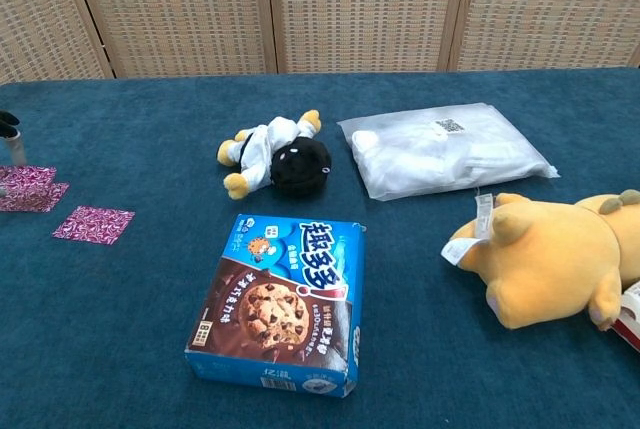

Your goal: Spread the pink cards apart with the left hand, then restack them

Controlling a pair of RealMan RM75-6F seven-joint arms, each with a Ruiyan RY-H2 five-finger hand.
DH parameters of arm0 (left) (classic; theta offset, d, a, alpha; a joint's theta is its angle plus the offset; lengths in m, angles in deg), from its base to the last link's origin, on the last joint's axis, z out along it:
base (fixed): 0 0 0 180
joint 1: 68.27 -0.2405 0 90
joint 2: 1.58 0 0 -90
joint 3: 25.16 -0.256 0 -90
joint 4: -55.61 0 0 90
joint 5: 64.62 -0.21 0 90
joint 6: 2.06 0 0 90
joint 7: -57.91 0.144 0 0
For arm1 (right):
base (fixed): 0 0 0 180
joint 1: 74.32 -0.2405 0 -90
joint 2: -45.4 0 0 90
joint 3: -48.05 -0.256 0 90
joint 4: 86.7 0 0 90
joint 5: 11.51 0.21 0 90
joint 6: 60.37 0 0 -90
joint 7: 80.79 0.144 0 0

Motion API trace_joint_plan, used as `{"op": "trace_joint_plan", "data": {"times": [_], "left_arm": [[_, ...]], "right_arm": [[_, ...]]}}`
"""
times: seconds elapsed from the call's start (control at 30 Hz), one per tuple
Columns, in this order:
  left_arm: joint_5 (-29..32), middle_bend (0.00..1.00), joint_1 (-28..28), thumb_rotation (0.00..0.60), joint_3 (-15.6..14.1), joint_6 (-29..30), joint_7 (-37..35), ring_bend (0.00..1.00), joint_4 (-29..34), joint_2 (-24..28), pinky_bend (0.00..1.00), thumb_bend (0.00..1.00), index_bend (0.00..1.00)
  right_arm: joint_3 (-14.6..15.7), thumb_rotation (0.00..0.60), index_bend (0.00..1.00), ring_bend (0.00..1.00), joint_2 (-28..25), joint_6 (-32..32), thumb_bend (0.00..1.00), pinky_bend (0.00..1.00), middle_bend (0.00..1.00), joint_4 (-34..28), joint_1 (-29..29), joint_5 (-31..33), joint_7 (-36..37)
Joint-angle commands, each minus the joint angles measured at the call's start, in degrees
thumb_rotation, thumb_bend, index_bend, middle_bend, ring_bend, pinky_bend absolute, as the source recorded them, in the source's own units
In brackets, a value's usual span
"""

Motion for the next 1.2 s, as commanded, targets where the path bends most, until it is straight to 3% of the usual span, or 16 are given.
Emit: {"op": "trace_joint_plan", "data": {"times": [0.03, 0.8, 1.2], "left_arm": [[-0.4, 0.00, 0.0, 0.600, 0.1, -0.1, -0.2, 0.00, -0.3, -0.2, 0.00, 0.28, 0.44], [-0.7, 0.00, -0.2, 0.600, 0.5, -2.1, -0.4, 0.00, -4.3, -2.0, 0.00, 0.25, 0.43], [-0.7, 0.00, -0.2, 0.600, 0.9, -2.1, -0.1, 0.00, -5.6, -2.9, 0.00, 0.25, 0.37]], "right_arm": [[0.0, 0.600, 0.00, 0.00, 0.0, 0.1, 0.03, 0.00, 0.00, 0.0, 0.0, 0.1, 0.0], [-0.2, 0.600, 0.00, 0.00, 0.2, 0.2, 0.03, 0.00, 0.00, 0.5, -0.1, 0.4, 0.0], [-0.2, 0.600, 0.00, 0.00, 0.2, 0.3, 0.03, 0.00, 0.00, 0.4, -0.1, 0.5, -0.2]]}}
